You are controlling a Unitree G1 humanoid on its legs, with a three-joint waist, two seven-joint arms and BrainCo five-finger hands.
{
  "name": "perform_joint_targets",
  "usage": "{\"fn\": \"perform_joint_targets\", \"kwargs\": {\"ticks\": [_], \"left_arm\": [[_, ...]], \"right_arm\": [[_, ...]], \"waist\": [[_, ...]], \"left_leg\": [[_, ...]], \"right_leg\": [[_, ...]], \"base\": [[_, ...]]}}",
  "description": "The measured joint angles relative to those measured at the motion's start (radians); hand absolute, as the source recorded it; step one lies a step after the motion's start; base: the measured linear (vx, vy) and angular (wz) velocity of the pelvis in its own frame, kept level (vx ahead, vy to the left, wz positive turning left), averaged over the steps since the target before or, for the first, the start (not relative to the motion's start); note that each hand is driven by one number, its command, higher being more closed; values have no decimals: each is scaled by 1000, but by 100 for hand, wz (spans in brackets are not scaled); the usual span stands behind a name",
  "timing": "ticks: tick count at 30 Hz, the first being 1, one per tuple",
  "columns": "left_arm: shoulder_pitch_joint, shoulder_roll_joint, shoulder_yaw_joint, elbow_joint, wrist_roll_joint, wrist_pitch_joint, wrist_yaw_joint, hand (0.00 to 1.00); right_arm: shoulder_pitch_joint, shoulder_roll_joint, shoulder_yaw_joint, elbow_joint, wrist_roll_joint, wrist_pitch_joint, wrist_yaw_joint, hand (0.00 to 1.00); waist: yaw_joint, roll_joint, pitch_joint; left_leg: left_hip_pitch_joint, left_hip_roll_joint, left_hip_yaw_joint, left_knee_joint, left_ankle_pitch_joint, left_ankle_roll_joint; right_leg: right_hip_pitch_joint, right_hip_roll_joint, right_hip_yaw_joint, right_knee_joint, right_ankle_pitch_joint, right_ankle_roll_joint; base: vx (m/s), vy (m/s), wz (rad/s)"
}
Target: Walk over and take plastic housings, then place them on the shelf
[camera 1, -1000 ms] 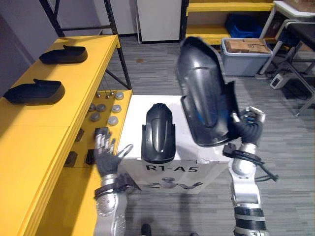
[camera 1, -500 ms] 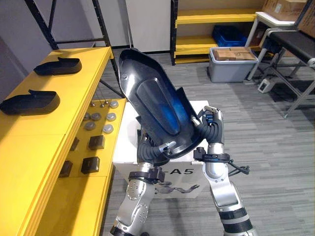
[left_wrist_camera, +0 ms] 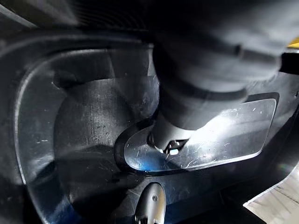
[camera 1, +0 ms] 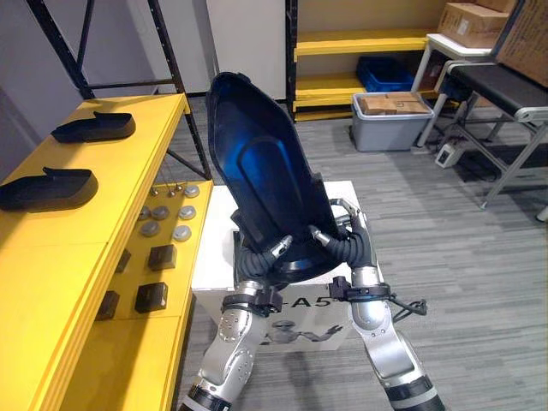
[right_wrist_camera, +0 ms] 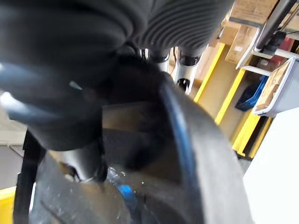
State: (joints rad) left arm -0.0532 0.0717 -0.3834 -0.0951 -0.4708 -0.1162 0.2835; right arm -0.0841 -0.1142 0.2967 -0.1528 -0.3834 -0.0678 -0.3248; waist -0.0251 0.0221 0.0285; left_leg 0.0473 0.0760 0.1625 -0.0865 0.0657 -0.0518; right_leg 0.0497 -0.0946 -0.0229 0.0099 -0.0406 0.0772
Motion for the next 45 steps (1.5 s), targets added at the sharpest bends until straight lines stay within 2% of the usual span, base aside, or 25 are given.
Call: {"fn": "perform_joint_targets", "kwargs": {"ticks": [4, 8, 14, 18, 21, 25, 28, 31, 33, 37, 42, 45], "left_arm": [[0, -3, 23, -1, 128, 2, -14, 100], [2, -13, 58, -1, 226, 11, -50, 100], [38, -25, 98, -1, 267, 18, -67, 100], [72, -41, 147, -1, 275, 18, -70, 100], [104, -54, 199, -9, 280, 18, -69, 100], [150, -62, 241, -64, 280, 17, -66, 100], [171, -63, 266, -108, 285, 15, -68, 100], [197, -65, 291, -137, 299, 10, -69, 100], [223, -70, 312, -152, 299, 9, -74, 100], [272, -79, 318, -173, 299, 7, -92, 100], [330, -81, 297, -177, 299, 5, -121, 100], [343, -81, 279, -178, 299, 5, -133, 100]], "right_arm": [[13, -20, -15, 8, 161, -23, 68, 0], [13, -44, -75, -44, 379, -61, 165, 0], [-1, -43, -182, -231, 580, -155, 226, 0], [0, -31, -326, -286, 634, -194, 218, 0], [11, -30, -494, -297, 649, -215, 171, 0], [78, -28, -642, -254, 644, -225, 111, 0], [157, -27, -715, -102, 618, -221, 84, 0], [244, -21, -767, 108, 569, -169, 70, 0], [281, -14, -798, 285, 566, -127, 81, 0], [329, 8, -801, 503, 566, -96, 126, 0], [377, 14, -649, 779, 554, -59, 237, 0], [389, 20, -555, 855, 511, -40, 281, 0]], "waist": [[-1, -3, -2], [1, -5, -4], [-7, -5, -4], [-9, -6, -3], [-11, -6, -3], [-20, -7, -3], [-22, -7, -3], [-22, -6, -3], [-28, -6, -3], [-31, -6, -2], [-16, -7, 0], [-3, -9, 2]], "left_leg": [[0, -1, -2, 0, 1, 1], [1, 0, -4, 0, 2, 2], [4, 0, -2, 0, 2, 2], [7, 0, 0, 0, 2, 2], [7, 0, 1, 0, 2, 2], [3, 0, 0, 0, 1, 1], [-8, 0, 0, 0, 1, 1], [-15, 0, -3, 0, 1, 1], [-21, 0, -9, 0, 1, 1], [-19, 0, -20, 0, 1, 1], [-2, 0, -28, -3, 0, 0], [0, -2, -37, -4, -4, -5]], "right_leg": [[0, -1, -3, 1, 0, 0], [1, 0, -4, 1, 0, 0], [2, 1, -2, 1, 0, 0], [3, 1, 1, 3, 0, 0], [3, 0, 1, 3, 0, 0], [0, 0, 0, 1, 0, 0], [-11, 0, 0, 1, 0, 0], [-15, 0, -3, 0, 0, 0], [-13, 0, -13, 0, 0, 0], [-2, -1, -17, 1, -1, 1], [17, -3, -22, 17, -14, 6], [17, -5, -33, 36, -29, 10]], "base": [[0, 0, 0], [0, 0, 0], [0, 0, 0], [0, 0, 0], [0, 0, 0], [0, 0, 0], [0, 0, 0], [3, 3, 2], [11, 8, 7], [7, 10, 8], [-39, 8, 5], [-56, -4, 17]]}}
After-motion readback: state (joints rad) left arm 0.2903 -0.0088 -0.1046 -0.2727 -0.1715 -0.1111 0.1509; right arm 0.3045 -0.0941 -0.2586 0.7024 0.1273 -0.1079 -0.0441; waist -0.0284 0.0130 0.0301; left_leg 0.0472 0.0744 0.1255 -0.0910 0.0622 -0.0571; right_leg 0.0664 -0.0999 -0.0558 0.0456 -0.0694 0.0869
